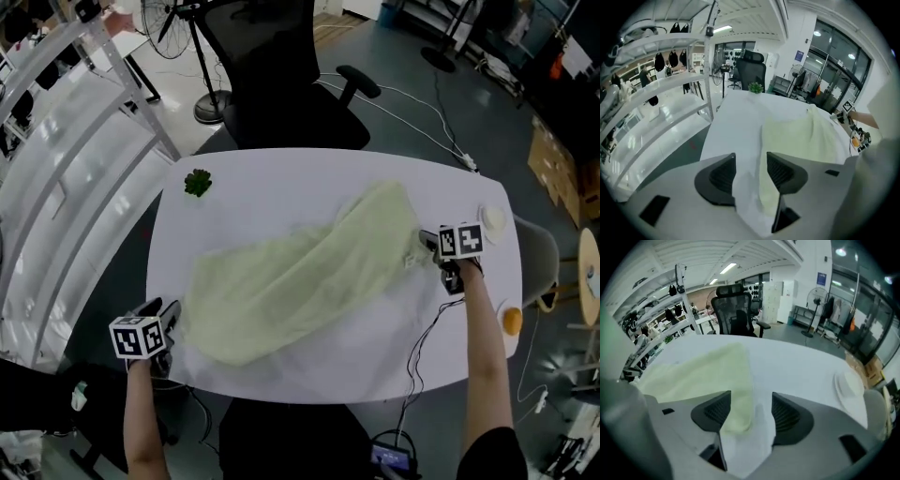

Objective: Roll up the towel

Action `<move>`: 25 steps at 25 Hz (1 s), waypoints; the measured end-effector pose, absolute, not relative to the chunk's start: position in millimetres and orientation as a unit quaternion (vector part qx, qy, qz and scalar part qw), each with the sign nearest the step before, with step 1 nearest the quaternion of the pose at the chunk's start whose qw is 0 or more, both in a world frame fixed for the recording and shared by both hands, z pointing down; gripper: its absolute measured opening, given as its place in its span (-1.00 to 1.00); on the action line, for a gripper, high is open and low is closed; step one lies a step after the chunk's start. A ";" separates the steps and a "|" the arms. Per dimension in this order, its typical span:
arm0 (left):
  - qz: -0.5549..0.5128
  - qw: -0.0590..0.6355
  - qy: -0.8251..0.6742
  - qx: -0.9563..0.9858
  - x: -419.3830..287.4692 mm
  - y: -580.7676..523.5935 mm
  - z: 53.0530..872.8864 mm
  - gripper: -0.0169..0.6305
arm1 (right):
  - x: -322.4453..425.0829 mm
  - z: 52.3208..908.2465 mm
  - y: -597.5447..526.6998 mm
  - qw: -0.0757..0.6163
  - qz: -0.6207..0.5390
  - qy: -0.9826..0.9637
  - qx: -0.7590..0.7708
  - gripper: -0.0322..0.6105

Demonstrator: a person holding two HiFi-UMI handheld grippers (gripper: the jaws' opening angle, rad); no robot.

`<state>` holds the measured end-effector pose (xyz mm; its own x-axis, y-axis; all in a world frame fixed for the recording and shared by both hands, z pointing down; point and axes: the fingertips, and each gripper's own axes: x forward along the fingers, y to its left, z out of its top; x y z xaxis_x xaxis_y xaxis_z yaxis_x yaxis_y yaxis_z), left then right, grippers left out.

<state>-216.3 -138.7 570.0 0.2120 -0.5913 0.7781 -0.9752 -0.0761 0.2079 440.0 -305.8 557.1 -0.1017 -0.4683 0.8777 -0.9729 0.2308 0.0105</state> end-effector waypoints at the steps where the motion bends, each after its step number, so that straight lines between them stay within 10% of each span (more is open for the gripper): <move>1: 0.258 0.363 -0.568 0.692 -214.3 -157.8 568.7 -0.24 | 441.6 564.0 -292.1 0.403 0.331 -0.669 0.529 -0.03; 9: 0.294 0.369 -0.487 0.735 -156.9 -226.2 589.5 -0.21 | 448.7 592.2 -248.6 0.425 0.342 -0.637 0.544 -0.56; 11: 0.316 0.362 -0.484 0.731 -148.7 -225.6 595.2 -0.55 | 454.8 589.8 -247.9 0.437 0.329 -0.630 0.551 -0.83; 12: 0.330 0.351 -0.493 0.724 -150.6 -226.0 596.8 -0.87 | 458.8 589.0 -246.7 0.441 0.328 -0.626 0.552 -0.83; 21: 0.314 0.306 -0.628 0.642 -213.8 -246.5 583.0 -0.88 | 504.3 593.1 -218.3 0.448 0.363 -0.595 0.560 -0.83; 25: 0.300 0.320 -0.621 0.649 -207.5 -241.3 582.8 -0.53 | 509.5 585.5 -217.2 0.451 0.318 -0.599 0.580 -0.53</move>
